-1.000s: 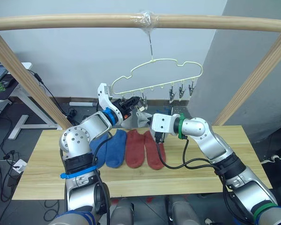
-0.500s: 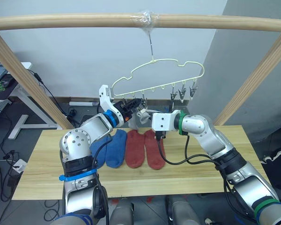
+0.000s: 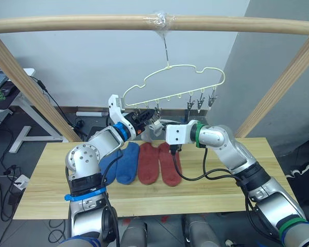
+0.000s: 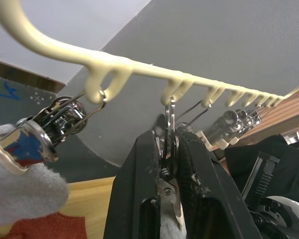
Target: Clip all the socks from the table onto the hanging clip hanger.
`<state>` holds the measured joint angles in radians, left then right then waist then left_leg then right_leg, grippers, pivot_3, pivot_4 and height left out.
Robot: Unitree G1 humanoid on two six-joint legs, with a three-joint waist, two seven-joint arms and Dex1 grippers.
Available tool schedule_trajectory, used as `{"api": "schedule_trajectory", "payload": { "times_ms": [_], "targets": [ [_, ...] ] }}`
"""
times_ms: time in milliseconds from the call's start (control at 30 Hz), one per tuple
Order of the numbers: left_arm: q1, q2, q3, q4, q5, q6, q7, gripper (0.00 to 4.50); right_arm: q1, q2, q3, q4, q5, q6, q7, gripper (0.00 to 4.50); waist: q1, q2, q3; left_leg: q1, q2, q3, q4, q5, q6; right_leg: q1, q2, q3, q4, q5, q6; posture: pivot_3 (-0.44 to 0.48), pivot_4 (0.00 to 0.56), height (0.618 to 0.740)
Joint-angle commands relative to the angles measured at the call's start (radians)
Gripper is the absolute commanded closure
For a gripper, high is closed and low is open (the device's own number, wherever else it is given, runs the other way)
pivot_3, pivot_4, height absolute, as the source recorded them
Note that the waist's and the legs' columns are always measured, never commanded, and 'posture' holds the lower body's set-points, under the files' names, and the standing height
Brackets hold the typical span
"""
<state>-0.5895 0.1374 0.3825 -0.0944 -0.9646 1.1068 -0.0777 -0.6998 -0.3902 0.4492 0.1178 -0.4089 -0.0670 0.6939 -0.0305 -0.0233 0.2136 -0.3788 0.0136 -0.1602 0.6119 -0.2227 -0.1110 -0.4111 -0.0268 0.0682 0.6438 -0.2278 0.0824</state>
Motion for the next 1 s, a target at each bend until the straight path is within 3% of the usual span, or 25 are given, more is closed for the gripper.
{"api": "schedule_trajectory", "payload": {
  "times_ms": [33,433,600,733,833,1000],
  "targets": [
    [0.003,0.007,0.0,-0.045,-0.043,-0.005,-0.014,3.6,-0.022,0.004,-0.019,-0.019,0.009,-0.022,-0.007,4.5,0.0,0.0,0.0,0.0,0.0,0.0,0.0,0.0,0.0,0.0,0.0,0.0,0.0,0.0,0.0,0.062,0.148,0.74],
    [0.048,0.104,0.071,-0.125,-0.208,0.057,0.043,0.09,-0.031,0.034,-0.026,0.033,0.029,-0.039,-0.017,4.5,0.0,0.0,0.0,0.0,0.0,0.0,0.0,0.0,0.0,0.0,0.0,0.0,0.0,0.0,0.0,0.091,0.156,0.74],
    [0.139,0.214,0.07,-0.226,-0.301,0.101,0.032,0.01,-0.016,0.113,-0.069,0.04,0.161,0.06,0.037,4.5,0.001,0.0,0.0,0.0,0.0,0.0,-0.001,0.0,0.0,-0.001,0.0,0.0,0.001,0.0,-0.001,0.109,0.16,0.74],
    [0.237,0.29,0.041,-0.315,-0.279,0.075,0.006,0.0,0.01,0.181,-0.121,0.029,0.299,0.216,0.091,3.43,0.004,0.0,0.0,0.0,0.0,-0.001,-0.001,-0.001,0.003,-0.001,0.0,0.0,0.001,0.001,-0.002,0.125,0.163,0.74],
    [0.284,0.315,0.002,-0.363,-0.235,0.026,-0.024,0.0,0.031,0.203,-0.145,0.009,0.372,0.333,0.118,2.31,0.015,0.0,0.0,0.0,0.0,-0.001,-0.001,-0.002,0.003,-0.001,0.0,-0.001,0.001,0.0,-0.002,0.132,0.165,0.74],
    [0.346,0.373,-0.11,-0.447,-0.046,-0.121,-0.123,0.0,0.078,0.173,-0.164,-0.005,0.401,0.403,0.113,0.57,0.031,0.0,0.0,0.0,0.0,-0.001,-0.001,-0.002,0.003,-0.001,0.0,-0.001,0.001,-0.003,-0.005,0.135,0.169,0.74]
  ]
}}
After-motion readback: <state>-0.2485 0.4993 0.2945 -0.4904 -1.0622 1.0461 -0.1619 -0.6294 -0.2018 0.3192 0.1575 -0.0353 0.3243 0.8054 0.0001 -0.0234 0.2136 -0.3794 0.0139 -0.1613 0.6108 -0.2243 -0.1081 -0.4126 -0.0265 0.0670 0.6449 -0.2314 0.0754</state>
